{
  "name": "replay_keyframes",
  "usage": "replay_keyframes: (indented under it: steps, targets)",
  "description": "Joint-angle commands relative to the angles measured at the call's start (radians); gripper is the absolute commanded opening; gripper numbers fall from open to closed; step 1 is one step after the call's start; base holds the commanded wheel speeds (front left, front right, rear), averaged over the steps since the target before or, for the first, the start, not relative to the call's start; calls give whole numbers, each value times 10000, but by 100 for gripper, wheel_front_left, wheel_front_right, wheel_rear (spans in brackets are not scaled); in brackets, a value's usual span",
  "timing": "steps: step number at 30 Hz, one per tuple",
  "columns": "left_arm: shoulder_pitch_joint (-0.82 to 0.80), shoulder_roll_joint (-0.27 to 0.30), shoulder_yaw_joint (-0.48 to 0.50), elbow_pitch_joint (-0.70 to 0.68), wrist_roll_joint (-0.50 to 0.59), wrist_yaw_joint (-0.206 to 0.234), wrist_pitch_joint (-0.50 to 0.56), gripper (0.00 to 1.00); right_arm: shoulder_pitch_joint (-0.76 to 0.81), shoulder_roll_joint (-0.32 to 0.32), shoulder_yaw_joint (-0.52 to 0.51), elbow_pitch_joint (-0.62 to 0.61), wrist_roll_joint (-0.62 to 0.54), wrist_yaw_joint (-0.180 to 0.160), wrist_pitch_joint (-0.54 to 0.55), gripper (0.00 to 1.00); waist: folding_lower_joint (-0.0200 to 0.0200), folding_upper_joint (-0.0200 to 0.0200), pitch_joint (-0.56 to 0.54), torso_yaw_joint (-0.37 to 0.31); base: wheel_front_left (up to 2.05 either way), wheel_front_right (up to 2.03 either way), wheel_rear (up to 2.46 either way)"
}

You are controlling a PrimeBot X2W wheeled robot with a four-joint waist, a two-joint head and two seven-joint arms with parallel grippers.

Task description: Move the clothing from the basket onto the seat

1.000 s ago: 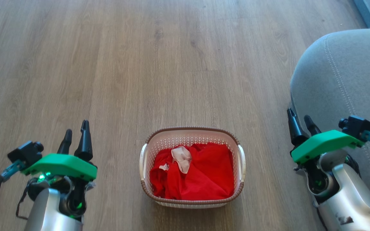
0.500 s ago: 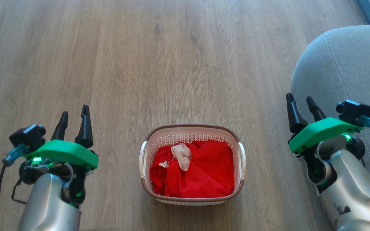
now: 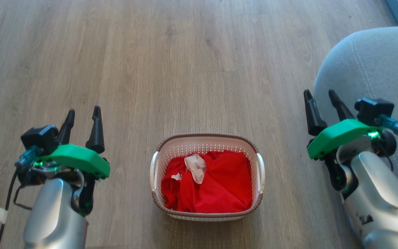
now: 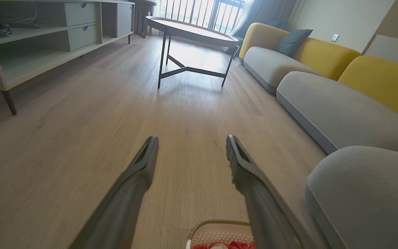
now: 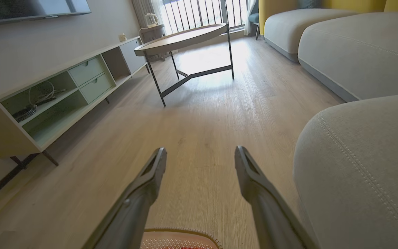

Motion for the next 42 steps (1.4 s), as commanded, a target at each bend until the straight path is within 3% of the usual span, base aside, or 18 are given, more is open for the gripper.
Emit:
replay_keyframes:
  steps: [1, 9, 29, 35, 42]
  targets:
    - [-632, 317, 265, -232, 265, -60, -147, 100, -472, -142, 183, -249, -235, 66, -143, 100, 0, -1, 7, 1, 0, 0, 0]
    - [-909, 333, 250, -155, 1257, -65, -382, 100, -756, -236, 251, -224, -1098, 71, -378, 100, 0, -1, 59, 7, 0, 0, 0]
    - [-984, 140, 699, -26, 1451, -65, -389, 100, -678, -8, -610, -321, -1719, 71, -385, 100, 0, -1, 253, -19, 0, 0, 0]
    - [-1066, 73, 527, -47, 1447, -65, -389, 100, -923, 19, -770, -638, -1845, 71, -385, 100, 0, -1, 827, -104, 0, 0, 0]
    - [-1359, -57, 11, 2, 1339, -65, -389, 100, -1410, 36, -1036, -1356, -2084, 71, -385, 100, 0, -1, 2210, -298, 0, 0, 0]
